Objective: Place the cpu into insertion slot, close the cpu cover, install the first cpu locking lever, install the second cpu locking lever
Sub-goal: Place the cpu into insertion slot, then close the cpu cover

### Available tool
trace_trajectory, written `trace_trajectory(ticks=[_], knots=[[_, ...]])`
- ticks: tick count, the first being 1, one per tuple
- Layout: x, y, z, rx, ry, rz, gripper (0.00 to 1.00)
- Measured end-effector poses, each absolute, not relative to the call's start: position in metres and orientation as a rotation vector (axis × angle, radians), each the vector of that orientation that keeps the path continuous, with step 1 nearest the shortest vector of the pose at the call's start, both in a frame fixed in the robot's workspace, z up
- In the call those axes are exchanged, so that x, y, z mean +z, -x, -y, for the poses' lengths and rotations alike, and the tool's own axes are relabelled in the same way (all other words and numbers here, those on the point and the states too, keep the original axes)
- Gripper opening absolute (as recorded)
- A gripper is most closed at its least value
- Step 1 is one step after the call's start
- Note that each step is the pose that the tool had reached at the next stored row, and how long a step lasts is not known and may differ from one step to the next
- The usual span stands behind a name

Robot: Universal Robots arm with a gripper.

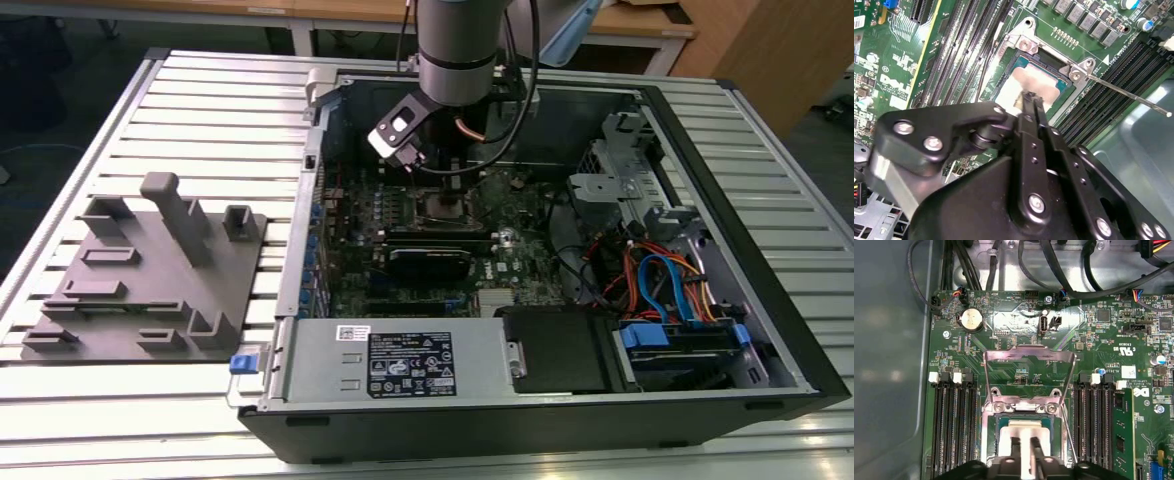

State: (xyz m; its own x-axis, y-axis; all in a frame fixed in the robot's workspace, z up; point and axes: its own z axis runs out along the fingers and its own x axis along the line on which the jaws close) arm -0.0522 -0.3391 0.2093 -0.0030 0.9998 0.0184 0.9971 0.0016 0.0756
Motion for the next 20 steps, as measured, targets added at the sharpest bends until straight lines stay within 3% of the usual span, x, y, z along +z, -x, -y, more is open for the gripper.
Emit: trace_trajectory(ticks=[3,20], knots=[[0.2093,0.0522,0.3391,0.103,-2.189,-2.194,0.10],[0.2093,0.0521,0.3391,0.101,-2.190,-2.195,0.10]])
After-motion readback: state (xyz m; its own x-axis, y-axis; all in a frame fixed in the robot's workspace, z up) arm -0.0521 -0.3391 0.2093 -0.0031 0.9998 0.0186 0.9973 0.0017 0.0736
